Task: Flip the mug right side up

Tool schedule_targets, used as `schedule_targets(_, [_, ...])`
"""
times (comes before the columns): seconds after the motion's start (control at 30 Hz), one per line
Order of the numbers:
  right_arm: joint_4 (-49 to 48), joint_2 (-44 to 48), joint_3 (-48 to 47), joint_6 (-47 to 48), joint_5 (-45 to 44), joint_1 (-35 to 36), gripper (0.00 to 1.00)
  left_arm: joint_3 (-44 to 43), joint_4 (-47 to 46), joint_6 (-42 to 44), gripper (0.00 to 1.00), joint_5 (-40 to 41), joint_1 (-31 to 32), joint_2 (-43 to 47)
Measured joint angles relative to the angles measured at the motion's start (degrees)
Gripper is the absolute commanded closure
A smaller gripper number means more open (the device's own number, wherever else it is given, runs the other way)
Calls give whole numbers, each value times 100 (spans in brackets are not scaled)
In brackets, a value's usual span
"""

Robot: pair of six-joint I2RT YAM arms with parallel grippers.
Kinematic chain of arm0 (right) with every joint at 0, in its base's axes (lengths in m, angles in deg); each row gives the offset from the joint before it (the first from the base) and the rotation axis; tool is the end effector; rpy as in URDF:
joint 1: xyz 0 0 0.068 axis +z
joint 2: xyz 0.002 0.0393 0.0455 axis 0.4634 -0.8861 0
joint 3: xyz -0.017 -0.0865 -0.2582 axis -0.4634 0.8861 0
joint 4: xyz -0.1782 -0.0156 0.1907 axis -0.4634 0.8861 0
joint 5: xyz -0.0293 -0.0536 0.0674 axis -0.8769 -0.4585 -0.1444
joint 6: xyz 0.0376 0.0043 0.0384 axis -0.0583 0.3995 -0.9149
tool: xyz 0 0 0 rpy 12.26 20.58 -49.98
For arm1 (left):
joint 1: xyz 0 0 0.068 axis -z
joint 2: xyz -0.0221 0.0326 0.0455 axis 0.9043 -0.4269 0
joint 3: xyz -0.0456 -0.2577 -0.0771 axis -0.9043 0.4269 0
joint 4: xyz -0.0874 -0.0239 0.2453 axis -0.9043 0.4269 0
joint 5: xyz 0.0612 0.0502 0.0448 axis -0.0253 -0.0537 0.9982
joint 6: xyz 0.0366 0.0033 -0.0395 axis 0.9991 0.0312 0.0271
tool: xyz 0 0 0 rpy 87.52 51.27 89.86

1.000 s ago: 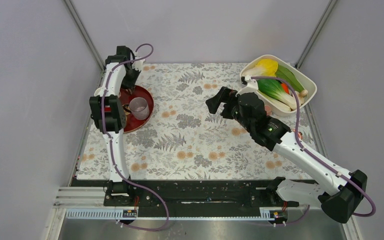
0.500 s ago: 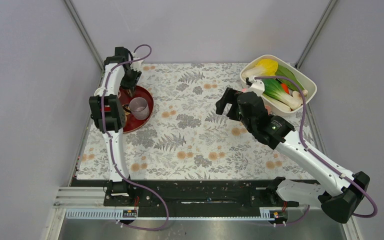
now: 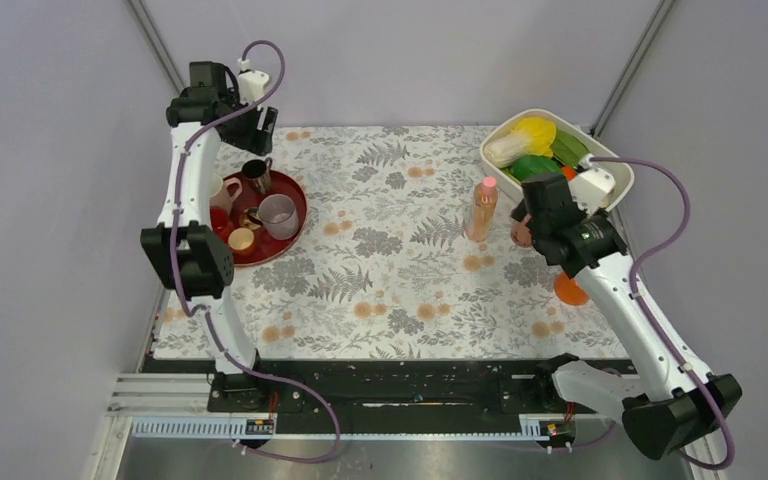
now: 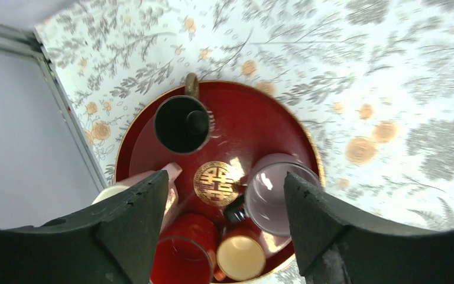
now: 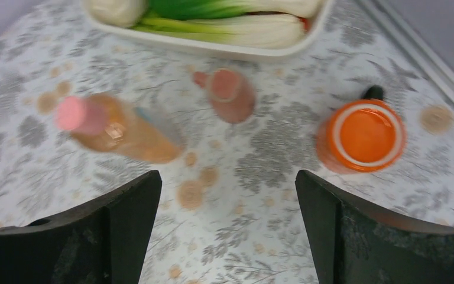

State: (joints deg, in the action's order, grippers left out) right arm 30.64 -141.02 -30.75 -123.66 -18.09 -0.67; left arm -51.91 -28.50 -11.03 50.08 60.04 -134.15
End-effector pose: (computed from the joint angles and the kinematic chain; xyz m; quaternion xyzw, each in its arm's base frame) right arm 0.1986 0.0749 0.3694 0.2519 0.8331 -0.0470 0.4902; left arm 0.4442 0.0286 0.3561 0.1993 0.9141 -0.0162 0.3527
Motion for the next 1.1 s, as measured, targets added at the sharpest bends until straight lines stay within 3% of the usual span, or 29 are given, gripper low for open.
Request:
schedule_targets(0.2, [575, 44, 769, -352, 142, -1788, 1, 909, -136, -201, 21, -573, 96, 1650])
schedule_targets(0.33, [807, -275, 1012, -654, 378, -3060, 1, 1499, -177, -374, 21, -848, 116, 2256])
schedule_targets(0.43, [894, -455, 1119, -859, 393, -3626, 0, 2024, -219, -444, 20, -935, 116, 2509])
schedule_targets(0.63, [831, -1008, 1040, -907, 372, -4197, 1, 2586, -140, -452, 20, -994, 116, 2682])
schedule_targets(0.8, [776, -1690, 938, -964, 365, -4406, 3, 2573, -120, -365, 20, -992, 116, 2863])
schedule_targets(1.1, [61, -2100, 951, -688, 531, -4697, 6, 2347, 33, -356, 20, -1040, 116, 2894])
